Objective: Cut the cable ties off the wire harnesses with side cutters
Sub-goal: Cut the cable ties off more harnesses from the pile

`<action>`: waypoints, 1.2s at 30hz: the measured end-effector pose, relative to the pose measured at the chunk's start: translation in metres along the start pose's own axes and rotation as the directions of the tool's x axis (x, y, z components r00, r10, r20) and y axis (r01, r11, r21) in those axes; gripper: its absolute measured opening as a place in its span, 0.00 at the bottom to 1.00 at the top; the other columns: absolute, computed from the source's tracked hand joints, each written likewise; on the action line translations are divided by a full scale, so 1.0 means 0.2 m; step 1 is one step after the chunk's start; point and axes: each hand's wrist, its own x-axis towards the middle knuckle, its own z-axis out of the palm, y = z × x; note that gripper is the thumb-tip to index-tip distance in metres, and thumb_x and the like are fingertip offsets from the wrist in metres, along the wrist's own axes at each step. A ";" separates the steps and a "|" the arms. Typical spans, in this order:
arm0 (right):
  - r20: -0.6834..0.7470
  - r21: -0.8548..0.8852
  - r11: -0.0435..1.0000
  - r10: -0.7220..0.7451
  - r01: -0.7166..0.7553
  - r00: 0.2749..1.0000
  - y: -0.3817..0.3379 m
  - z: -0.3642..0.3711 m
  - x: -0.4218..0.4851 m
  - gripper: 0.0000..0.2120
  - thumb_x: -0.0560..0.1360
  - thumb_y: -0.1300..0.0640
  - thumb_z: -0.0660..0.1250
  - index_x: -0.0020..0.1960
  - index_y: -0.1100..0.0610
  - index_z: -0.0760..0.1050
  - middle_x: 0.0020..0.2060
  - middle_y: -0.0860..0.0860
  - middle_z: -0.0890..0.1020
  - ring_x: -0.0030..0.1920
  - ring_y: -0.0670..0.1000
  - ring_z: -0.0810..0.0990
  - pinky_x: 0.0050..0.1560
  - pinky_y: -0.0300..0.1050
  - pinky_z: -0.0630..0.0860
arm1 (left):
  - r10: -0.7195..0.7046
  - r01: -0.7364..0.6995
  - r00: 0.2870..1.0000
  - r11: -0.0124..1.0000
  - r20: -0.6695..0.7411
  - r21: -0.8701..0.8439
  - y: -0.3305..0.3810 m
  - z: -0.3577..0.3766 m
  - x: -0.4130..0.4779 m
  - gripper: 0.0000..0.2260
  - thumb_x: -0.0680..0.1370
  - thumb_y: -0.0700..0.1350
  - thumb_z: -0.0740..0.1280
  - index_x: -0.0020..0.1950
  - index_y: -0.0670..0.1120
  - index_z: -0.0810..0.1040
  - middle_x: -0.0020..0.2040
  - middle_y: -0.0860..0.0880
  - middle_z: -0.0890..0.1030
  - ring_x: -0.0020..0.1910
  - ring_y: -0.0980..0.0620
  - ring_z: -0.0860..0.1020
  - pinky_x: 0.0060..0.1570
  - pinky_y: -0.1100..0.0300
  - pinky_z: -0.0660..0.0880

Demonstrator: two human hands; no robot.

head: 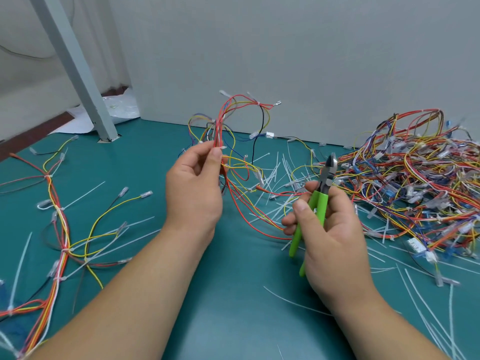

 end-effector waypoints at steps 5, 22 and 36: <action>0.073 -0.029 0.998 -0.052 0.054 0.996 -0.03 -0.01 0.00 0.17 0.73 0.57 0.70 0.59 0.46 0.72 0.51 0.43 0.82 0.46 0.58 0.85 0.43 0.48 0.83 | 0.191 -0.211 0.968 0.970 0.160 0.119 -0.01 0.02 -0.06 0.10 0.81 0.37 0.68 0.50 0.53 0.82 0.40 0.54 0.84 0.39 0.55 0.83 0.43 0.64 0.78; 0.352 0.452 0.800 0.246 -0.394 0.903 -0.18 -0.09 0.27 0.26 0.74 0.65 0.66 0.73 0.61 0.72 0.63 0.57 0.79 0.41 0.50 0.77 0.43 0.48 0.73 | 0.234 -0.482 0.807 0.791 0.542 0.376 -0.01 0.01 -0.15 0.06 0.77 0.51 0.72 0.48 0.52 0.88 0.41 0.58 0.85 0.45 0.60 0.82 0.47 0.68 0.74; 0.465 0.562 0.733 0.102 -0.382 0.879 -0.15 0.04 0.34 0.35 0.72 0.61 0.66 0.78 0.63 0.62 0.71 0.55 0.74 0.45 0.50 0.76 0.48 0.48 0.72 | -0.193 0.148 0.938 0.974 0.286 0.171 0.01 -0.01 -0.04 0.17 0.75 0.65 0.65 0.48 0.54 0.85 0.47 0.56 0.86 0.48 0.61 0.82 0.44 0.69 0.74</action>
